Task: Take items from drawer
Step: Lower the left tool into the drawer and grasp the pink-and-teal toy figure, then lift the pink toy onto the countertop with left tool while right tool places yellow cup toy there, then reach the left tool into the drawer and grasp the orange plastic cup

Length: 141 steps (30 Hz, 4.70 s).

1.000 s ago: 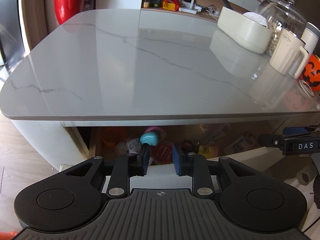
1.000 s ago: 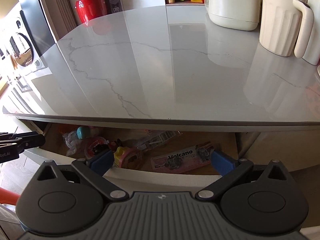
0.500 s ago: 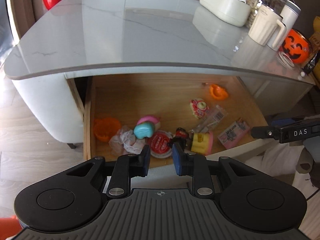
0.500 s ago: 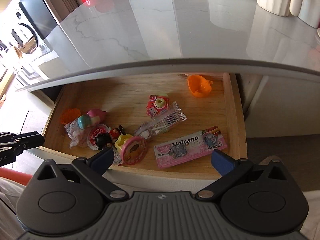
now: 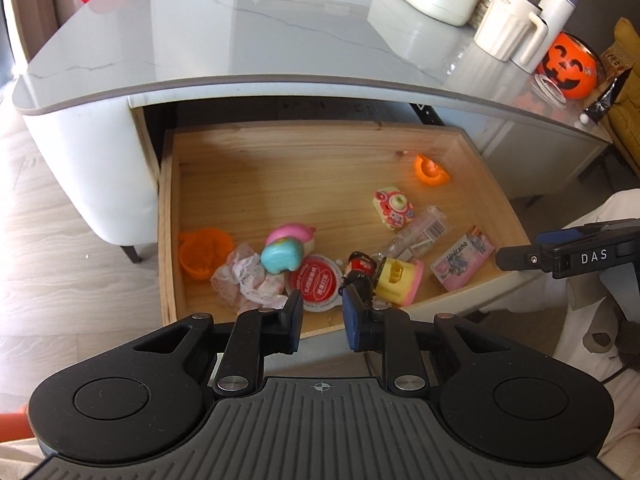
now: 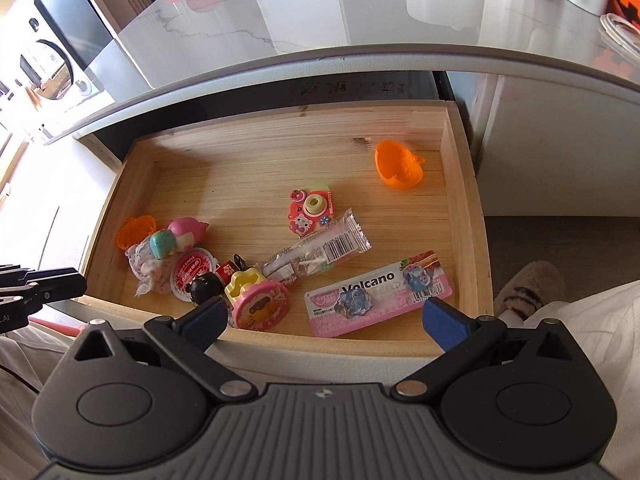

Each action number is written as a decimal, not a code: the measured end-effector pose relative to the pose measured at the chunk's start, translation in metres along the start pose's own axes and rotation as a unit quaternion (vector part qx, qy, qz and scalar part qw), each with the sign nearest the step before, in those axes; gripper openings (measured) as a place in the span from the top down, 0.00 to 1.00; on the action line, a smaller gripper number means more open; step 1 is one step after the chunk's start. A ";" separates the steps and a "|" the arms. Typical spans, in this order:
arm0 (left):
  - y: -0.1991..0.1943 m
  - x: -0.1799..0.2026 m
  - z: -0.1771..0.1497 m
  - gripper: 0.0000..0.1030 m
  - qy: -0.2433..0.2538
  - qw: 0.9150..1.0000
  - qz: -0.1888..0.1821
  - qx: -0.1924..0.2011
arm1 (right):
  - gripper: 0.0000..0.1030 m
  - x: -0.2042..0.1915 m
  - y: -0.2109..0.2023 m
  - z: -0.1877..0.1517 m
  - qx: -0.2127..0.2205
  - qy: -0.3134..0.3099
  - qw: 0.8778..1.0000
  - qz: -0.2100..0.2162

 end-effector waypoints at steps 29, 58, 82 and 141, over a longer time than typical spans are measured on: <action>0.142 0.028 0.075 0.68 0.259 0.939 0.075 -0.212 | 0.00 0.028 -0.008 0.071 0.046 -0.098 0.993 0.053; 0.001 -0.065 0.050 0.71 -0.060 0.993 -0.099 -0.031 | 0.35 -0.091 0.124 0.063 -0.289 -0.234 0.928 0.027; -0.044 -0.007 0.141 0.71 -0.008 0.979 -0.083 0.188 | 0.52 -0.035 -0.016 0.100 -0.083 -0.174 0.977 0.095; 0.058 0.001 0.063 0.67 0.124 0.978 0.096 -0.138 | 0.20 -0.005 -0.014 0.107 0.092 -0.197 0.974 0.065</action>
Point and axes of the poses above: each gripper's, at about its wrist camera, not at the fingertips, and y roughly the way its jaws point, x to its right, z to its top, the point moved 2 cm from there along y, roughly the way its jaws point, and after that the axes turned 4 degrees about -x, right-handed, at the moved point
